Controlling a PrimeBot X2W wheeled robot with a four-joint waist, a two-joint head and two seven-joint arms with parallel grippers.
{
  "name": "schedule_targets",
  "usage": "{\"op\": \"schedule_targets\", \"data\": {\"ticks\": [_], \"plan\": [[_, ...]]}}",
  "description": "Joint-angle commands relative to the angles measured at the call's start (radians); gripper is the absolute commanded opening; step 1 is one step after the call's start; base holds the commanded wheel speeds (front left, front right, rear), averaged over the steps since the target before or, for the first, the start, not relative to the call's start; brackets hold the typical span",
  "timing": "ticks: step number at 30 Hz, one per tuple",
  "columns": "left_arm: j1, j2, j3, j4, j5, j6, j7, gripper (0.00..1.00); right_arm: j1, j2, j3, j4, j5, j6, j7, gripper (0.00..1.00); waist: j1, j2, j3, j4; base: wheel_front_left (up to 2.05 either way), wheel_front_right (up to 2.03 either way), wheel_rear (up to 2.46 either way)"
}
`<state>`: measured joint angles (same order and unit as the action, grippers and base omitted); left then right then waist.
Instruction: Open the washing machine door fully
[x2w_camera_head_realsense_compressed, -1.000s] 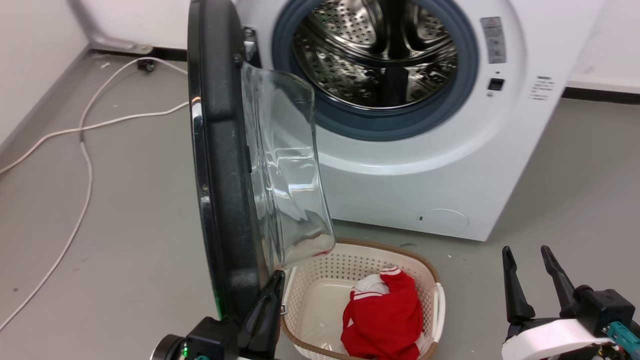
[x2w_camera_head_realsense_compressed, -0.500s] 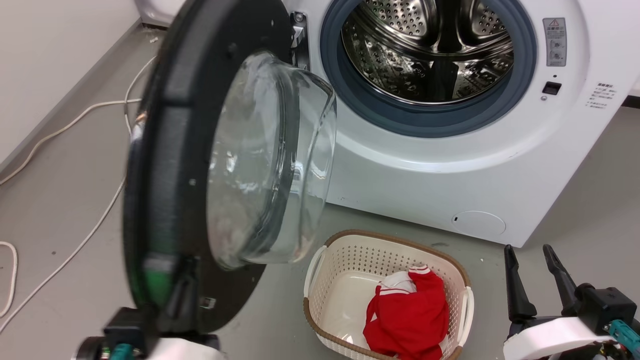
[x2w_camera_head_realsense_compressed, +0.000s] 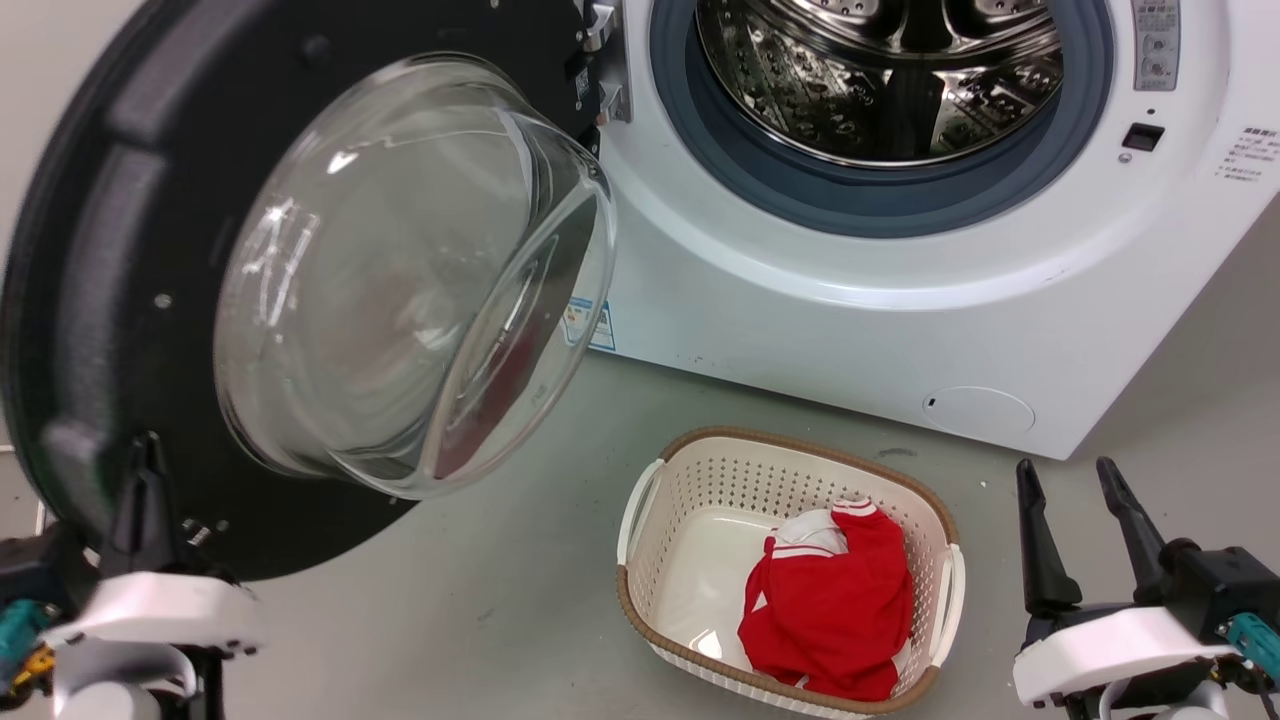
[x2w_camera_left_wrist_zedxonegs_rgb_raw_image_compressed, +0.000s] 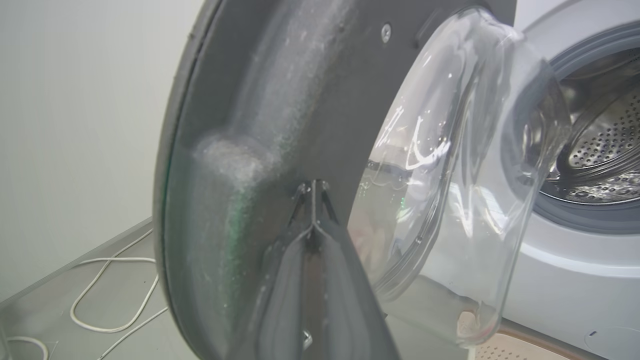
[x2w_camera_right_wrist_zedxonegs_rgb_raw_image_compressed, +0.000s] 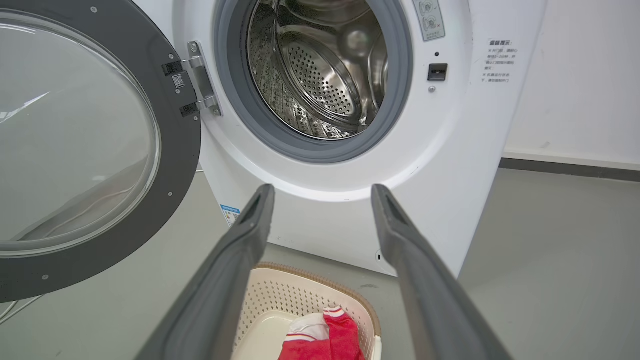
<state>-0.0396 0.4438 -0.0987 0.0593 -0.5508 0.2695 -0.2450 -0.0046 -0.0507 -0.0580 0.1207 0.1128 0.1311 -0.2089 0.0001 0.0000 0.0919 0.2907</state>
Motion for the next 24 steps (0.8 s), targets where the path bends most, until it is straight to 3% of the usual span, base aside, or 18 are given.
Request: {"op": "schedule_targets", "data": {"ticks": [1, 13, 24], "plan": [[-0.031, 0.007, 0.018, 0.024, -0.006, -0.008, -0.009, 0.0, -0.019, 0.001, -0.004, -0.007, -0.009, -0.001, 0.004, 1.0, -0.0001, 0.0, 0.008, -0.001, 0.0, 0.0, 0.0], [-0.172, 0.029, 0.194, 0.281, -0.006, -0.084, -0.022, 0.0, -0.034, 0.001, -0.005, -0.02, -0.023, -0.001, 0.019, 1.0, -0.0001, 0.0, 0.046, -0.028, 0.0, 0.0, 0.0], [-0.224, 0.013, 0.305, 0.391, 0.064, -0.149, -0.02, 0.0, -0.036, 0.001, -0.007, -0.017, -0.025, -0.001, 0.019, 1.0, -0.0001, 0.0, 0.052, -0.055, 0.0, 0.0, 0.0]]}}
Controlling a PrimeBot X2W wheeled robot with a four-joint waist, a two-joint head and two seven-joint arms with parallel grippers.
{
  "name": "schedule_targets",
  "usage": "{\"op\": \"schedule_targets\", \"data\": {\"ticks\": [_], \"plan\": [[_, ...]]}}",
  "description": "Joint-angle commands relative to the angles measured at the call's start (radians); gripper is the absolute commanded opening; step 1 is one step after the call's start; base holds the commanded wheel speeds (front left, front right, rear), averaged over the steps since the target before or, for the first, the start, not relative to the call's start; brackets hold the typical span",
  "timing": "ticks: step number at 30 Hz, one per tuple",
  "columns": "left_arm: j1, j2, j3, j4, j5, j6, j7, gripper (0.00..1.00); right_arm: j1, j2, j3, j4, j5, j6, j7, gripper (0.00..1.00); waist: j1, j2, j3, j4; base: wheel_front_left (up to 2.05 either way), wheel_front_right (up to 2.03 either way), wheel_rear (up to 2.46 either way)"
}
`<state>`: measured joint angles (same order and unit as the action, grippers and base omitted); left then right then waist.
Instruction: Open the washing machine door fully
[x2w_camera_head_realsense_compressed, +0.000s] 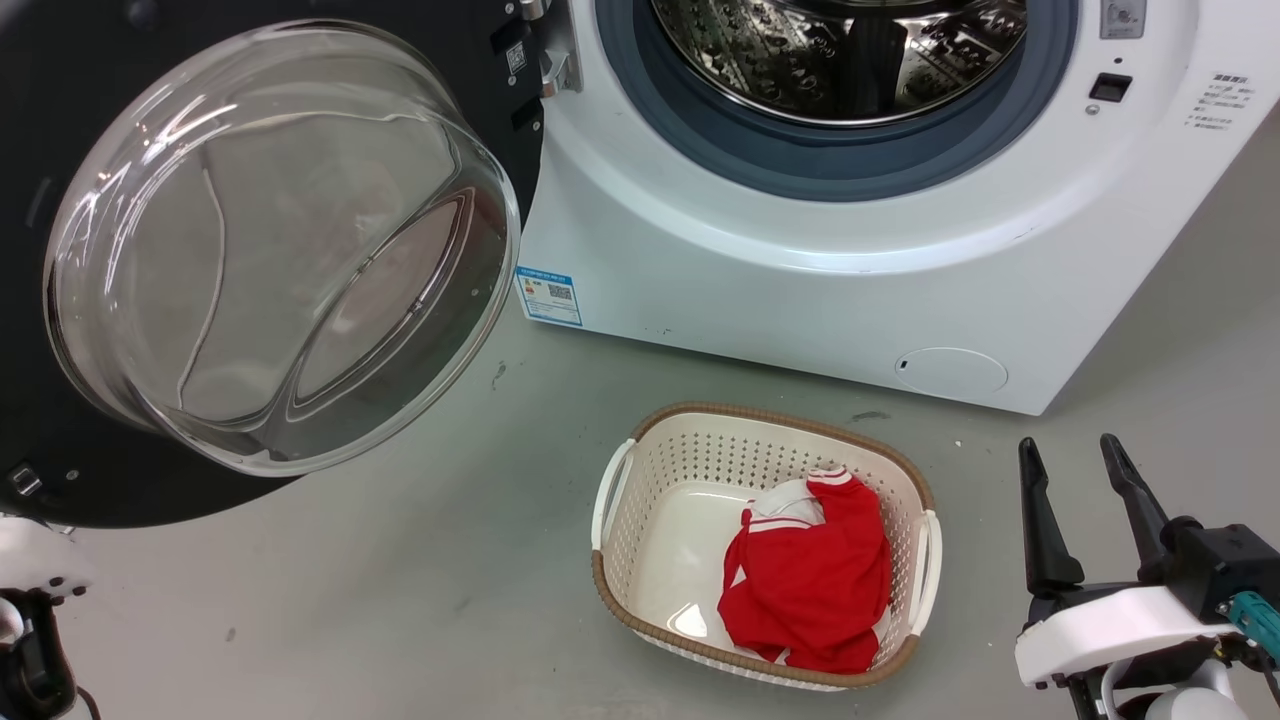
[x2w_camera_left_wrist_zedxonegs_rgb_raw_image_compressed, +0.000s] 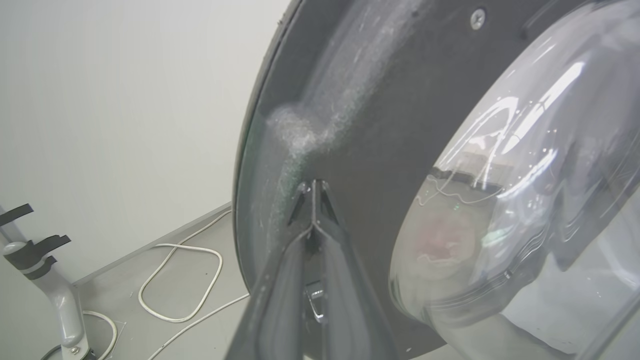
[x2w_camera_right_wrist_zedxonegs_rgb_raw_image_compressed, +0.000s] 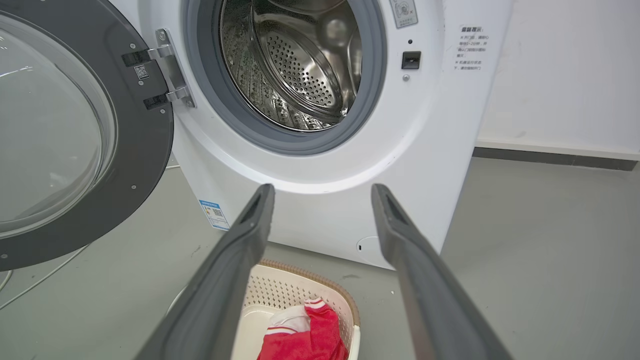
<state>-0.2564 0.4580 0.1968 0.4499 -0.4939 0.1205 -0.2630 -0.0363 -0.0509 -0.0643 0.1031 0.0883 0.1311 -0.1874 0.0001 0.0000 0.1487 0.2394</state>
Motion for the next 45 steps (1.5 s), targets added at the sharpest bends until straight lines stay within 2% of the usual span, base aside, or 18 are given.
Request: {"op": "schedule_targets", "data": {"ticks": [1, 11, 16, 21, 22, 23, 24, 25, 35, 45], "plan": [[0.002, -0.007, 0.017, -0.006, 0.017, -0.004, -0.002, 0.0, -0.003, 0.001, -0.001, 0.003, 0.002, -0.001, -0.004, 1.0, -0.0001, 0.0, -0.008, -0.006, 0.0, 0.0, 0.0], [0.169, -0.132, 0.054, -0.184, 0.136, -0.037, -0.002, 0.0, 0.022, 0.001, 0.003, 0.033, 0.026, -0.001, -0.021, 1.0, -0.0001, 0.0, -0.081, -0.024, 0.0, 0.0, 0.0], [0.265, -0.21, 0.003, -0.292, 0.208, -0.051, -0.002, 0.0, 0.041, 0.001, 0.008, 0.045, 0.032, -0.001, -0.023, 1.0, -0.0001, 0.0, -0.123, -0.042, 0.0, 0.0, 0.0], [0.323, -0.273, -0.061, -0.348, 0.249, -0.086, -0.002, 0.0, 0.053, 0.001, 0.019, 0.046, 0.032, -0.001, -0.022, 1.0, -0.0001, 0.0, -0.154, -0.08, 0.0, 0.0, 0.0], [0.33, -0.284, -0.075, -0.352, 0.257, -0.092, -0.002, 0.26, 0.054, 0.001, 0.021, 0.045, 0.031, -0.001, -0.022, 1.0, -0.0001, 0.0, -0.157, -0.089, 0.0, 0.0, 0.0], [0.331, -0.298, -0.086, -0.359, 0.262, -0.096, -0.002, 0.47, 0.054, 0.001, 0.022, 0.042, 0.029, -0.001, -0.022, 1.0, -0.0001, 0.0, -0.16, -0.098, 0.0, 0.0, 0.0], [0.333, -0.31, -0.099, -0.362, 0.271, -0.104, -0.002, 0.91, 0.054, 0.001, 0.023, 0.041, 0.027, -0.001, -0.021, 1.0, -0.0001, 0.0, -0.162, -0.107, 0.0, 0.0, 0.0], [0.333, -0.321, -0.11, -0.365, 0.277, -0.107, -0.002, 1.0, 0.054, 0.001, 0.024, 0.039, 0.026, -0.001, -0.02, 1.0, -0.0001, 0.0, -0.164, -0.116, 0.0, 0.0, 0.0], [0.252, -0.377, -0.197, -0.343, 0.339, -0.145, -0.002, 1.0, 0.054, 0.001, 0.026, -0.007, 0.004, -0.001, -0.009, 1.0, -0.0001, 0.0, -0.159, -0.205, 0.0, 0.0, 0.0], [0.22, -0.386, -0.214, -0.348, 0.406, -0.136, -0.002, 1.0, 0.063, 0.001, 0.022, -0.085, -0.02, -0.001, 0.014, 1.0, -0.0001, 0.0, -0.158, -0.26, 0.0, 0.0, 0.0]]}}
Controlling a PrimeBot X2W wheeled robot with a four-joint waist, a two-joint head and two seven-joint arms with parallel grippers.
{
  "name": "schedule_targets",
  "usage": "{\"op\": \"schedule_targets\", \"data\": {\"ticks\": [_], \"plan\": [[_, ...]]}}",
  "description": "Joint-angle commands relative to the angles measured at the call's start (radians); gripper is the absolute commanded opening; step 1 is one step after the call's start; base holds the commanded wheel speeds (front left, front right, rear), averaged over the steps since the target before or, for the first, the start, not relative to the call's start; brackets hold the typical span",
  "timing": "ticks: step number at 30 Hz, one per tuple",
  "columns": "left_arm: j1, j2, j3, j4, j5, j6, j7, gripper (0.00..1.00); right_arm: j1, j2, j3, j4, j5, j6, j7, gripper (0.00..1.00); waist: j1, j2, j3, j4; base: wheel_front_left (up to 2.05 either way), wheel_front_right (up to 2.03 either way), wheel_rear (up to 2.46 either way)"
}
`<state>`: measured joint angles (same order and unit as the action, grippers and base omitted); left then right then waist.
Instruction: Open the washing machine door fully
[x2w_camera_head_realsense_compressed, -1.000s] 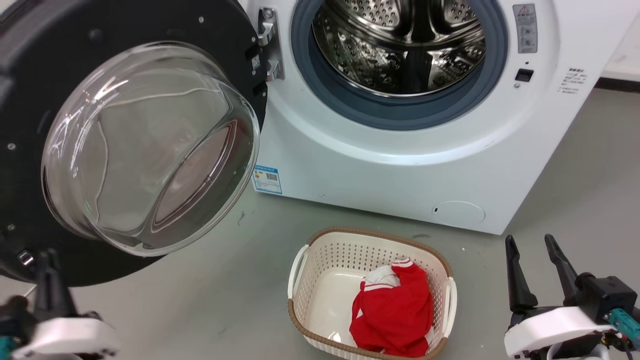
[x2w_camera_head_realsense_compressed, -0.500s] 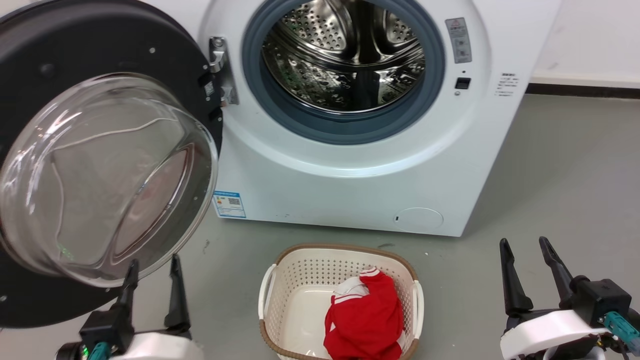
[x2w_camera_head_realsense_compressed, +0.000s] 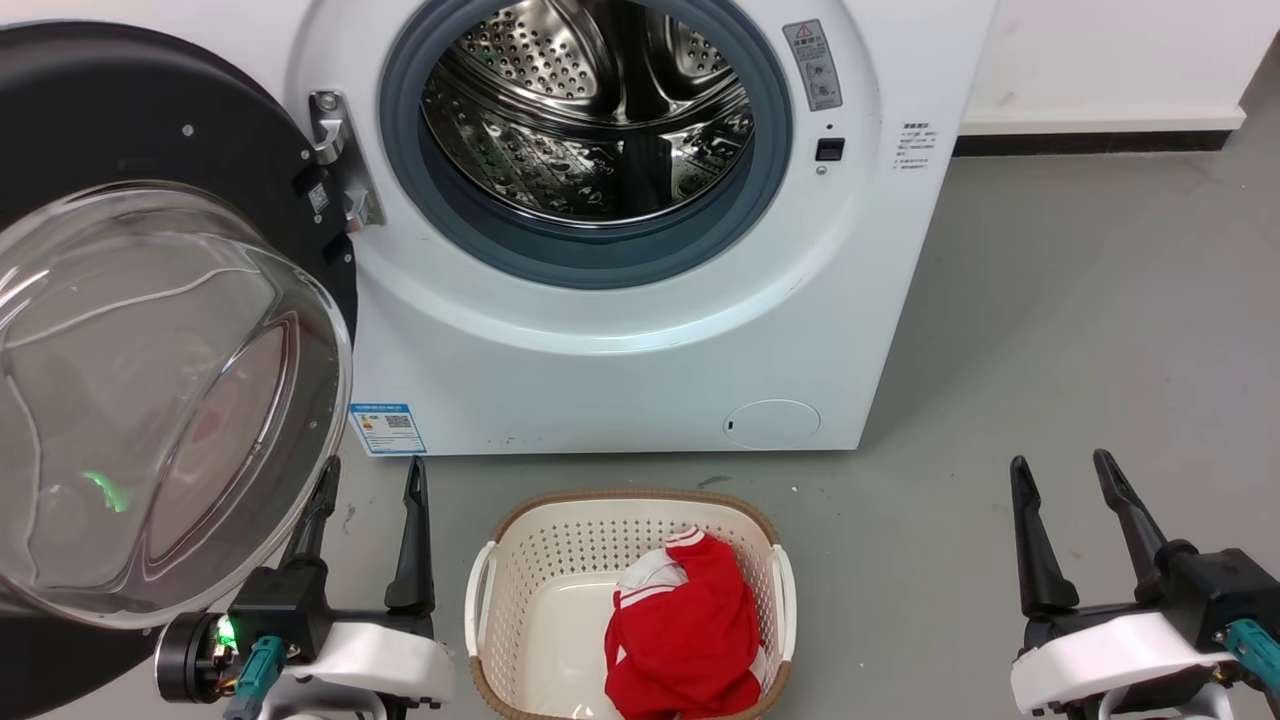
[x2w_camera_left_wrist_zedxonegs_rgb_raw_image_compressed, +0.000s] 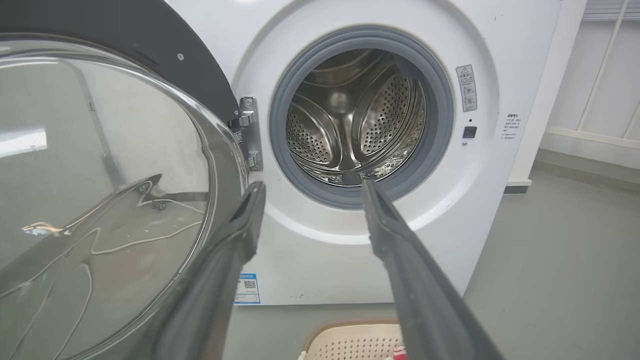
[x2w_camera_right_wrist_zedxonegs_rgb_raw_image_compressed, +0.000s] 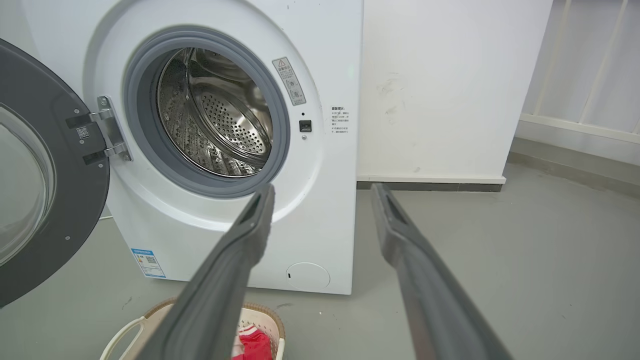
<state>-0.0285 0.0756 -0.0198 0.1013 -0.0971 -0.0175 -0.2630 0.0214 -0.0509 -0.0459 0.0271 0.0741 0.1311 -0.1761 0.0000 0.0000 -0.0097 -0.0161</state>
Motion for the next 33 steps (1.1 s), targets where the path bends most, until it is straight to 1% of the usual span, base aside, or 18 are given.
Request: {"op": "schedule_targets", "data": {"ticks": [1, 11, 23, 24, 27, 33], "plan": [[-0.007, -0.003, 0.004, 0.002, 0.01, 0.002, -0.002, 1.0, 0.009, 0.001, 0.006, -0.014, -0.006, -0.001, 0.006, 1.0, 0.0, 0.0, 0.001, -0.007, 0.0, 0.0, 0.0], [0.003, -0.006, 0.014, 0.003, 0.023, 0.008, -0.003, 1.0, 0.019, 0.001, 0.018, -0.009, 0.011, -0.001, 0.007, 1.0, 0.0, 0.0, 0.008, -0.007, 0.0, 0.0, 0.0], [0.012, -0.008, 0.022, 0.0, 0.024, 0.004, -0.003, 1.0, 0.015, 0.001, 0.023, -0.004, 0.015, -0.001, 0.004, 1.0, 0.0, 0.0, 0.007, -0.004, 0.0, 0.0, 0.0], [0.004, -0.008, 0.022, 0.002, 0.023, 0.003, 0.0, 0.0, 0.015, 0.0, 0.023, -0.004, 0.013, 0.0, 0.008, 0.0, 0.0, 0.0, 0.007, -0.004, 0.0, 0.0, 0.0], [0.002, -0.012, 0.028, 0.028, 0.008, 0.001, 0.008, 0.0, 0.022, 0.0, 0.026, 0.014, 0.028, 0.0, 0.009, 0.0, 0.0, 0.0, 0.007, -0.004, 0.0, 0.0, 0.0], [-0.013, -0.013, 0.046, 0.046, -0.121, -0.009, 0.049, 0.0, 0.01, -0.005, 0.024, 0.028, 0.166, 0.0, 0.029, 0.0, 0.0, 0.0, 0.007, -0.003, 0.0, 0.0, 0.0]]}}
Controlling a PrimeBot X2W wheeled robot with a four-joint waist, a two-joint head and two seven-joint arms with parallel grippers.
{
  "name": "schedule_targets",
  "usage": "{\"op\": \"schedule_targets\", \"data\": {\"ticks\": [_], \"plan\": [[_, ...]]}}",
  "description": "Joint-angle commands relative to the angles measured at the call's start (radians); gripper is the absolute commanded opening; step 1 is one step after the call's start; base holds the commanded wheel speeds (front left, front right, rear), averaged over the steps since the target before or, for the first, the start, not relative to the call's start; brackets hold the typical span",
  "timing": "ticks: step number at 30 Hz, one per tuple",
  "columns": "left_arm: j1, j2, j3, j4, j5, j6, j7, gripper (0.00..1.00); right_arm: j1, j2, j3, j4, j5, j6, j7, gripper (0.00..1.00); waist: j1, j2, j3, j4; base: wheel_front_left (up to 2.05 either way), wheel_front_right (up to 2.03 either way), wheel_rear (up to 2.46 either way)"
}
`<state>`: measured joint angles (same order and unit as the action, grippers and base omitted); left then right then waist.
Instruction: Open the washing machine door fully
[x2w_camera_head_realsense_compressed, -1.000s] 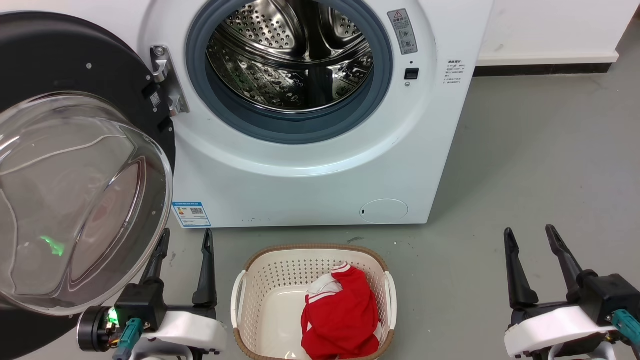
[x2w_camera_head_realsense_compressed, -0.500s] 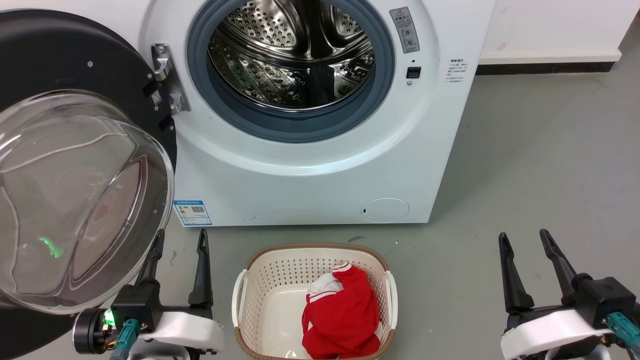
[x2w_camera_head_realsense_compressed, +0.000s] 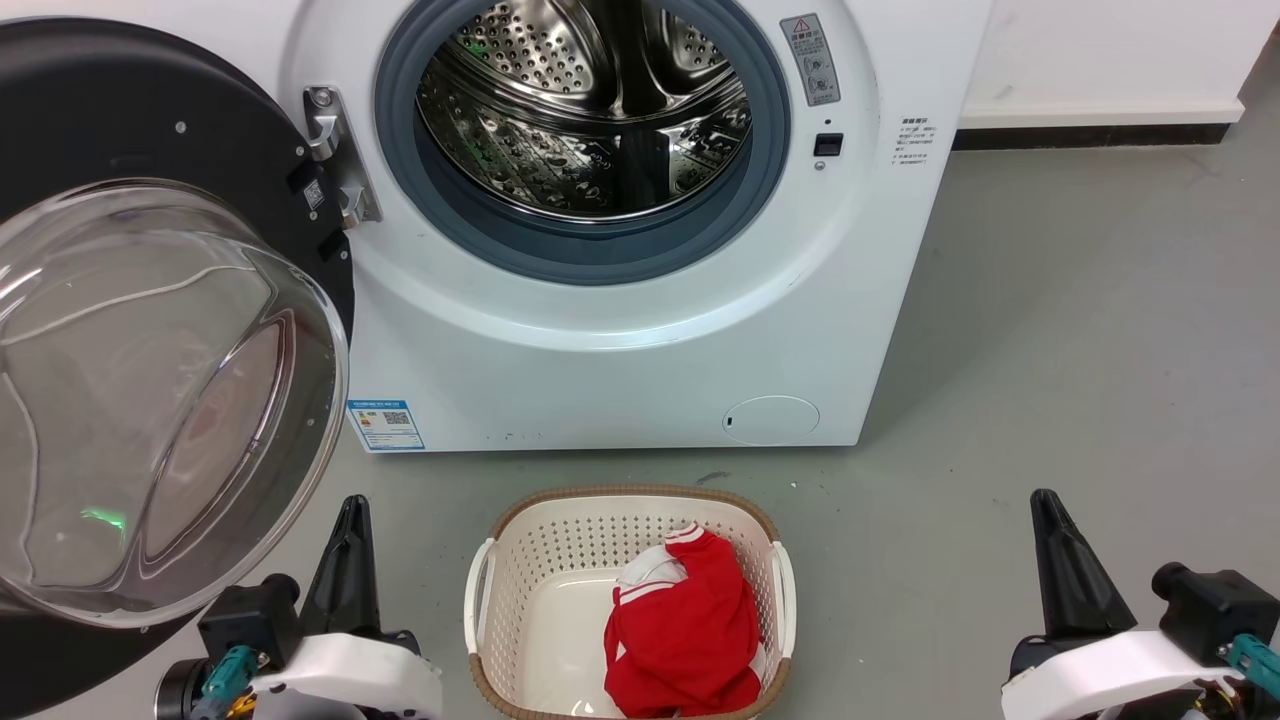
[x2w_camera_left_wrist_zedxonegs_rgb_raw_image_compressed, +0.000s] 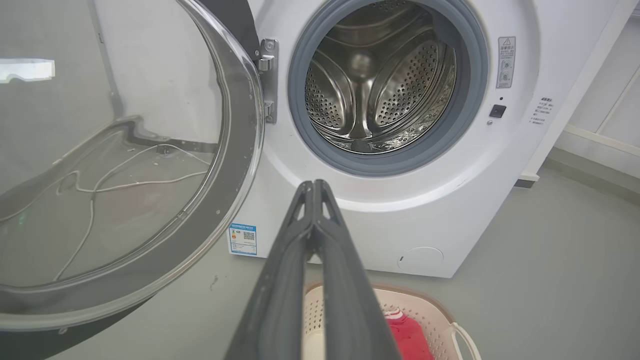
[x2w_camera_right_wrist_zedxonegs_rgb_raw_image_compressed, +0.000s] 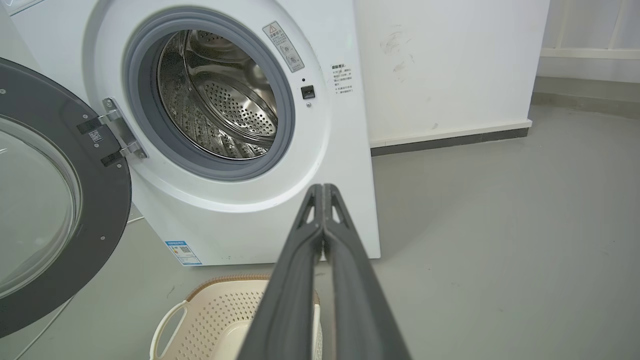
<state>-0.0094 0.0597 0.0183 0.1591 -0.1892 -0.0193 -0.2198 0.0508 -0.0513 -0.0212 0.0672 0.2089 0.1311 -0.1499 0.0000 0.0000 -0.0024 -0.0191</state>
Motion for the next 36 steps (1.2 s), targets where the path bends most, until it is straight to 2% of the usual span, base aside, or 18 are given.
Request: {"op": "schedule_targets", "data": {"ticks": [1, 18, 36], "plan": [[-0.032, 0.003, 0.008, -0.011, -0.05, -0.008, 0.01, 0.0, -0.022, -0.006, -0.001, -0.009, 0.053, 0.0, 0.006, 0.0, 0.0, 0.0, 0.0, 0.0, 0.0, 0.0, 0.0], [-0.042, 0.001, 0.02, 0.001, -0.364, -0.032, 0.077, 0.0, -0.057, -0.017, -0.007, 0.034, 0.373, 0.0, 0.052, 0.0, 0.0, 0.0, 0.001, 0.003, 0.0, 0.0, 0.0], [-0.059, -0.002, 0.04, 0.022, -0.635, -0.053, 0.142, 0.0, -0.086, -0.022, -0.017, 0.07, 0.647, 0.0, 0.097, 0.0, 0.0, 0.0, 0.002, 0.006, 0.0, 0.0, 0.0]]}}
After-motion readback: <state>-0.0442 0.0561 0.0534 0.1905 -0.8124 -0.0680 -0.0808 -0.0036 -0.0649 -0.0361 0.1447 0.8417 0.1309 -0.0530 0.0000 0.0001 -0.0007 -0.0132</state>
